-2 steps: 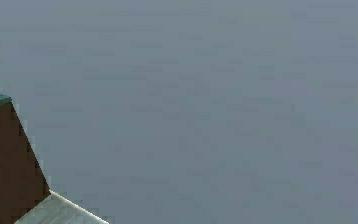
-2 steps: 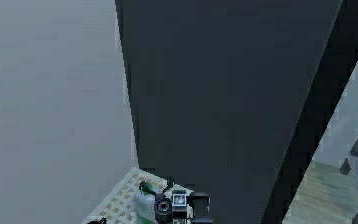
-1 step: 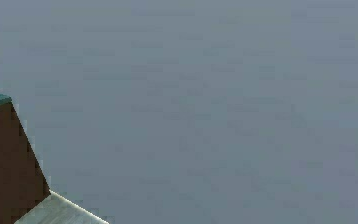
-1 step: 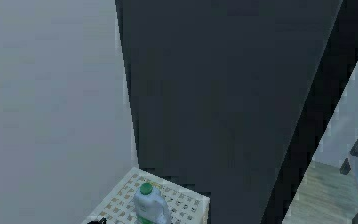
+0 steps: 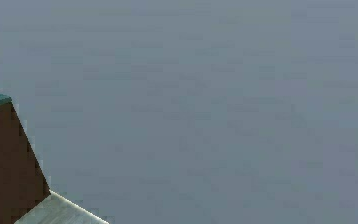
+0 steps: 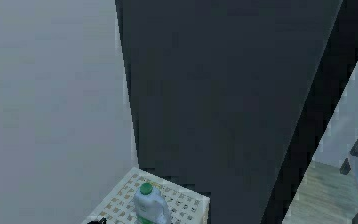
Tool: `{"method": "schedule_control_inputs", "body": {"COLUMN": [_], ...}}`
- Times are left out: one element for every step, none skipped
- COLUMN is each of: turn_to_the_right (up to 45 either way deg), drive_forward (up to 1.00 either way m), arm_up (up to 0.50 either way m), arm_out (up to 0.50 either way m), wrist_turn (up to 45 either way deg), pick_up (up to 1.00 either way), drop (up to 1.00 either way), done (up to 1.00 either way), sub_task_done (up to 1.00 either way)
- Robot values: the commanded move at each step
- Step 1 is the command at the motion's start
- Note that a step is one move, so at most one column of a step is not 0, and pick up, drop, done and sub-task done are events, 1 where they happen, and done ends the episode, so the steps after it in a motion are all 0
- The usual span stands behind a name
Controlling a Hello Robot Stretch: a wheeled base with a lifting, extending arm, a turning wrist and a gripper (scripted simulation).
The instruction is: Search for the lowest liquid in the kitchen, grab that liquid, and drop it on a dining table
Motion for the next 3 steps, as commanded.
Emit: {"method": "schedule_control_inputs", "body": {"turn_to_the_right": [0.0,0.0,0.0], "drive_forward": [0.00,0.00,0.00], "arm_up": [0.10,0.48,0.00], "arm_out": [0.00,0.00,0.00], "wrist_turn": [0.0,0.0,-45.0], "pick_up": [0.00,0.00,0.00], "drop": [0.00,0.00,0.00], "done": [0.00,0.00,0.00], "sub_task_done": [0.00,0.00,0.00]}}
